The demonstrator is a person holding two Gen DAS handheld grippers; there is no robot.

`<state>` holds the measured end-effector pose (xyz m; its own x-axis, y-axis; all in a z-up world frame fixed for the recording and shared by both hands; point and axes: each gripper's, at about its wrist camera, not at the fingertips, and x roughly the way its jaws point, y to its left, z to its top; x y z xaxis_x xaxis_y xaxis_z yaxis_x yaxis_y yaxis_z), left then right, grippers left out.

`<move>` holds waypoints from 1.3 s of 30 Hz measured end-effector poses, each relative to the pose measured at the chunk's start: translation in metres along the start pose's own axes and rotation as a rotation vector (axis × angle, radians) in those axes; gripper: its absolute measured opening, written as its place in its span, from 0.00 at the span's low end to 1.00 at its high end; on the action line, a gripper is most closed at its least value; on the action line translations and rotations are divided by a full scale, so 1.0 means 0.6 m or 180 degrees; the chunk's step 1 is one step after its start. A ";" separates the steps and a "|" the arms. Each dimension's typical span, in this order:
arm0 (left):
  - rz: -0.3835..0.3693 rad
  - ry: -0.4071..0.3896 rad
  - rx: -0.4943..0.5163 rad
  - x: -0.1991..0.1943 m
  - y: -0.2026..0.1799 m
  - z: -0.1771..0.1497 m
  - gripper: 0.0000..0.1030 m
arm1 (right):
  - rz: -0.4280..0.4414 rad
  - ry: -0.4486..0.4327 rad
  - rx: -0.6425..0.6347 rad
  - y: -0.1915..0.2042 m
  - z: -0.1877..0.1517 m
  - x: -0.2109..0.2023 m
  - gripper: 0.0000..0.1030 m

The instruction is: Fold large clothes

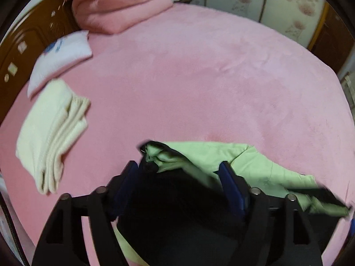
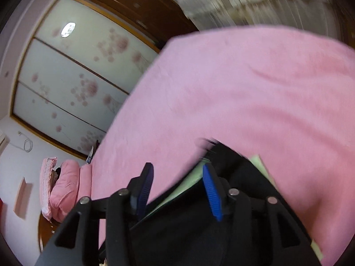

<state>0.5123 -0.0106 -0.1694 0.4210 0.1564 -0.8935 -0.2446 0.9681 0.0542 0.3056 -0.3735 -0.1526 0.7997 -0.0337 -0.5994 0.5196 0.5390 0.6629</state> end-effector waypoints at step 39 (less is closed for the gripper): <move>-0.0337 0.0765 0.0889 0.094 0.026 -0.319 0.01 | -0.0254 0.1863 -0.1178 -0.097 -0.326 0.047 0.00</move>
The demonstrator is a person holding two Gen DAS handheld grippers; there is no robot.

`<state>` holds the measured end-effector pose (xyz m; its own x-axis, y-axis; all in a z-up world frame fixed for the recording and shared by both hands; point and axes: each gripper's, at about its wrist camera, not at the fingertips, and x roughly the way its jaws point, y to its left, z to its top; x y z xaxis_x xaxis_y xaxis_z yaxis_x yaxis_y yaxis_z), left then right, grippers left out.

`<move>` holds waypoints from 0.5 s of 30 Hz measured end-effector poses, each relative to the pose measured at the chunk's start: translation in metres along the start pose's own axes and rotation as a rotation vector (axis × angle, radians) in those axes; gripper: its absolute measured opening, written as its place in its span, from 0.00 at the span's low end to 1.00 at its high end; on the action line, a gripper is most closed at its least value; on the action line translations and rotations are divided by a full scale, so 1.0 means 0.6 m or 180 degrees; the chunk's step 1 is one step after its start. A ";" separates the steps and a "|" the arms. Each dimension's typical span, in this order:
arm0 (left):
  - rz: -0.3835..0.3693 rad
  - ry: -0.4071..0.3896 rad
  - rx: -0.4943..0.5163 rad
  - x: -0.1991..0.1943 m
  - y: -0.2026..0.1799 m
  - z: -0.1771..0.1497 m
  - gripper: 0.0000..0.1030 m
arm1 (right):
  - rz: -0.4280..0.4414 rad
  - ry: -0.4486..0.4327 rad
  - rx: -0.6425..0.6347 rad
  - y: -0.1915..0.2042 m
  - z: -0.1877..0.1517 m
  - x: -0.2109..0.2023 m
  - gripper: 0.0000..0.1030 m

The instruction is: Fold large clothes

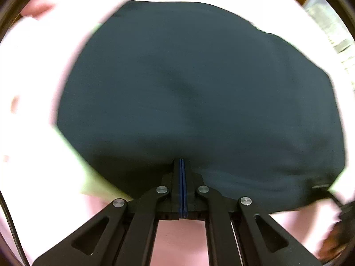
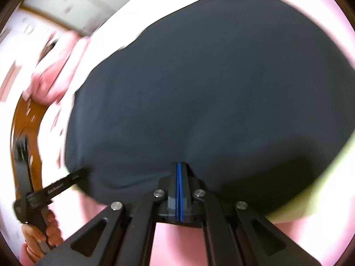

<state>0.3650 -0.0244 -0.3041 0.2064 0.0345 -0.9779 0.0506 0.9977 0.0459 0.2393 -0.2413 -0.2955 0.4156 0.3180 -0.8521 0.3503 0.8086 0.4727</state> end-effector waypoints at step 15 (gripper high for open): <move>0.0343 -0.0304 -0.0801 -0.061 0.196 -0.063 0.04 | 0.0112 -0.0594 0.0299 -0.015 -0.009 -0.096 0.00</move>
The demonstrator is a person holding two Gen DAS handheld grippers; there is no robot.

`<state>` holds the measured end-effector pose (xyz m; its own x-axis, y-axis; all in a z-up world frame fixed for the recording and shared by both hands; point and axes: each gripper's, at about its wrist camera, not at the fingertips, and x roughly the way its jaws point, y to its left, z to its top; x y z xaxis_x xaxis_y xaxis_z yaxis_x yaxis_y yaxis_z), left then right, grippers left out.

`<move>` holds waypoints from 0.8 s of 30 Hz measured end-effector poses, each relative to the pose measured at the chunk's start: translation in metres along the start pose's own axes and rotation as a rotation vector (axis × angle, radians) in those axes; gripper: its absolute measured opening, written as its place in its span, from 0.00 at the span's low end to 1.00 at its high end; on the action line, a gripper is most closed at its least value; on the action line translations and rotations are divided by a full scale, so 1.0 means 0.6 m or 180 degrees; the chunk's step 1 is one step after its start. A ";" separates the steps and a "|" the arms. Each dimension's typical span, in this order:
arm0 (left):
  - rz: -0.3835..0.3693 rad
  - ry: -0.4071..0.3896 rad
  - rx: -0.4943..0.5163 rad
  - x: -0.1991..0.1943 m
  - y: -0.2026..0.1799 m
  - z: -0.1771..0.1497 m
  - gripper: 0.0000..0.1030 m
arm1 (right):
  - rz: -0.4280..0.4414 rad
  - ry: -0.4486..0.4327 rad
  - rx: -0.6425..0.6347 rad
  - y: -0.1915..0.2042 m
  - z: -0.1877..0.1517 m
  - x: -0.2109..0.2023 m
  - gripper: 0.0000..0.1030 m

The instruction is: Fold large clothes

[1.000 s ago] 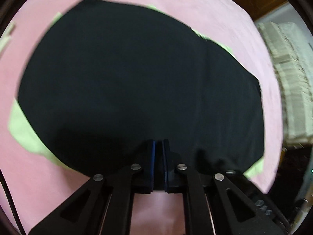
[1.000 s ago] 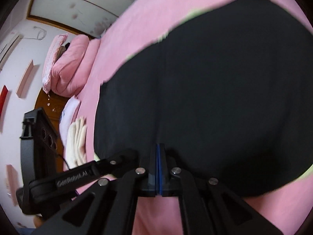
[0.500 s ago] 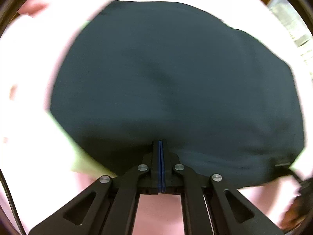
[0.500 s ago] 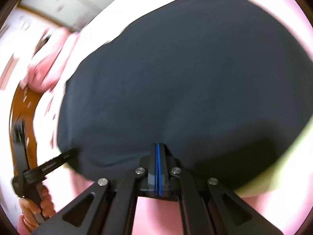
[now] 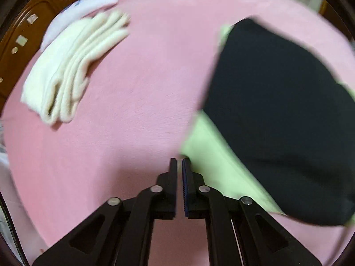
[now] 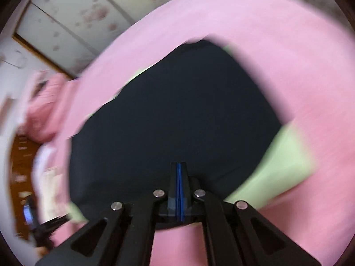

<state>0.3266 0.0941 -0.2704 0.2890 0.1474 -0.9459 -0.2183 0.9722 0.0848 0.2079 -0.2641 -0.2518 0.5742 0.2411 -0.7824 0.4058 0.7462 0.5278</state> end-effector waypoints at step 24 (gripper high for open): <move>-0.1561 -0.0422 0.0351 0.051 -0.307 0.168 0.04 | 0.0865 0.0347 -0.0140 0.166 0.176 0.314 0.00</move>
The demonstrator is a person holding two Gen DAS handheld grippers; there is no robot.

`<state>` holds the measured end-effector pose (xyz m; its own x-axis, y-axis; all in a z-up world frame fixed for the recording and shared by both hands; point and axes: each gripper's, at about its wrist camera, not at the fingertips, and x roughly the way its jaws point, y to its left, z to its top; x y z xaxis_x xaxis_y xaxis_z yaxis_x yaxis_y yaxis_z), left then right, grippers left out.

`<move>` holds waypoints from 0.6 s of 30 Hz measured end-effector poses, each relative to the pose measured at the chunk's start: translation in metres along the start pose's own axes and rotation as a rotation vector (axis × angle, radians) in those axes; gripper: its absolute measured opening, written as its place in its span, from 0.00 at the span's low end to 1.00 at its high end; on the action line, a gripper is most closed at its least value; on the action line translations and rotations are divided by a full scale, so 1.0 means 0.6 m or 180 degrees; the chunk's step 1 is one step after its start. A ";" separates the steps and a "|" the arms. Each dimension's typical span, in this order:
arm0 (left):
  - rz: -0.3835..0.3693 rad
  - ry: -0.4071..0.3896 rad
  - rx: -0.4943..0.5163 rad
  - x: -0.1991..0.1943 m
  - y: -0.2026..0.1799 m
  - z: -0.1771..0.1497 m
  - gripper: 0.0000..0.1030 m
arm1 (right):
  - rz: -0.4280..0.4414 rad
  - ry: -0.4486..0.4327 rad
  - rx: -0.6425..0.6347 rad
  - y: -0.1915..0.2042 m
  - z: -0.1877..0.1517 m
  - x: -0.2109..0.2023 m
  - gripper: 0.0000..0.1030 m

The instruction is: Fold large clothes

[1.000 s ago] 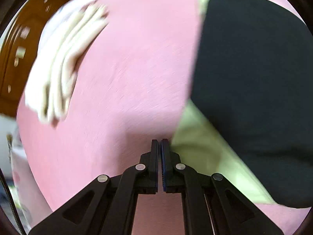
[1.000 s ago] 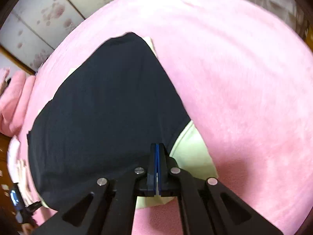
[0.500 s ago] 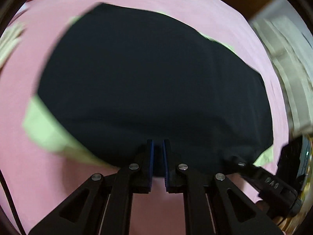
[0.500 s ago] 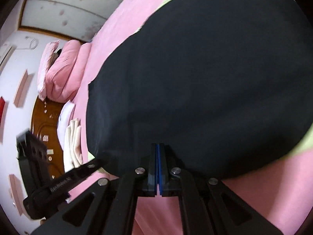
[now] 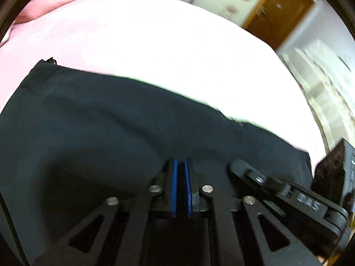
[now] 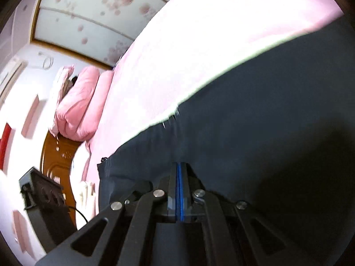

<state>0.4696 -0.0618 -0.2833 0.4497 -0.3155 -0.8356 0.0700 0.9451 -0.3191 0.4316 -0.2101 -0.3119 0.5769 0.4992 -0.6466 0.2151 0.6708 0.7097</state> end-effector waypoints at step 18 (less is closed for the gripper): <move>0.1259 -0.0352 -0.0640 -0.090 0.281 0.082 0.01 | -0.1795 -0.0828 -0.0307 -0.170 0.075 -0.244 0.00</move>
<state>0.5008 0.1189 -0.2700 0.5002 0.0876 -0.8615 -0.2957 0.9524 -0.0748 0.3607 -0.3759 -0.2771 0.5709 -0.0877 -0.8163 0.4773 0.8445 0.2430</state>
